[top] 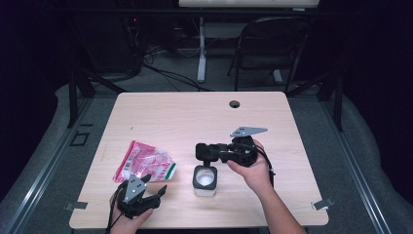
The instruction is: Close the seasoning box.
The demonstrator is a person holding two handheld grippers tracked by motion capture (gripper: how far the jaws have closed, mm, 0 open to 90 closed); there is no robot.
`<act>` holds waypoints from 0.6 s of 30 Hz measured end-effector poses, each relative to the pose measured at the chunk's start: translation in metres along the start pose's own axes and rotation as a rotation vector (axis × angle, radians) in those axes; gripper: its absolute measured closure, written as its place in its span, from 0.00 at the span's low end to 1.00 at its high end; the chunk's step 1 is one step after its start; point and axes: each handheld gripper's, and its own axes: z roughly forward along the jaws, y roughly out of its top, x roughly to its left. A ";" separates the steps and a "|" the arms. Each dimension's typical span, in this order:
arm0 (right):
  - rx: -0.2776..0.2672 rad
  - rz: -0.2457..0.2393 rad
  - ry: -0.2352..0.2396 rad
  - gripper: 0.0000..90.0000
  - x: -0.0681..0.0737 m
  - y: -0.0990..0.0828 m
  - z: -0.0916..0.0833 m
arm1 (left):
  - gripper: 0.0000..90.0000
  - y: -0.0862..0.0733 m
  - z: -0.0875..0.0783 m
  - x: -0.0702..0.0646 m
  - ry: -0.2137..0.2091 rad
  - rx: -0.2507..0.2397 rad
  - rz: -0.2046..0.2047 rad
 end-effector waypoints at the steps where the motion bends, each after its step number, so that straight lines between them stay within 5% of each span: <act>1: 0.006 -0.015 -0.011 0.75 0.001 0.000 0.000 | 0.36 0.000 -0.001 0.000 0.002 -0.002 -0.002; 18: 0.010 -0.042 -0.021 0.75 0.005 0.001 -0.007 | 0.37 0.005 -0.003 -0.003 -0.015 -0.015 0.008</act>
